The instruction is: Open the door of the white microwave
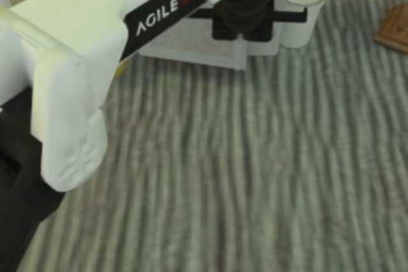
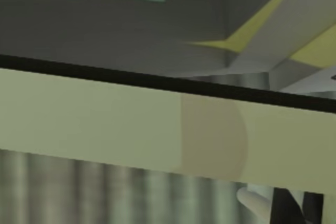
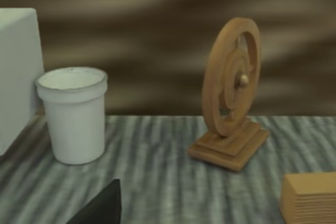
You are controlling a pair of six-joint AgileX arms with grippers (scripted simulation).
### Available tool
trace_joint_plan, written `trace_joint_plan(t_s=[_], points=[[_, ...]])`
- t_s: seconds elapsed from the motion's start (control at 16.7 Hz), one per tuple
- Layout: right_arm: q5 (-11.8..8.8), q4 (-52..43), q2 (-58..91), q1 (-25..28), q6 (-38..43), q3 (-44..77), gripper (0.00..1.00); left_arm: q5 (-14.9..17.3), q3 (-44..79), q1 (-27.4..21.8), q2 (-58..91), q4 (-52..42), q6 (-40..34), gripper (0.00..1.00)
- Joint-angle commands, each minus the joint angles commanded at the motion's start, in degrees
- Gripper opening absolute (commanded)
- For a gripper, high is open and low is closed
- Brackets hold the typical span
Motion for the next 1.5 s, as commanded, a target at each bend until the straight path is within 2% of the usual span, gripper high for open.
trace_joint_plan(t_s=[0.78,1.2,1.5], points=[[0.0,0.0,0.0,0.0,0.0,0.0,1.00,0.2,-0.2,-0.5,0.3,0.2,-0.1,0.00],[0.0,0.0,0.0,0.0,0.0,0.0,1.00,2.2,-12.4,0.3,-6.8,6.6,5.0,0.00],[0.0,0.0,0.0,0.0,0.0,0.0,1.00,2.6,-13.9,0.4,-7.9,7.5,5.7,0.00]])
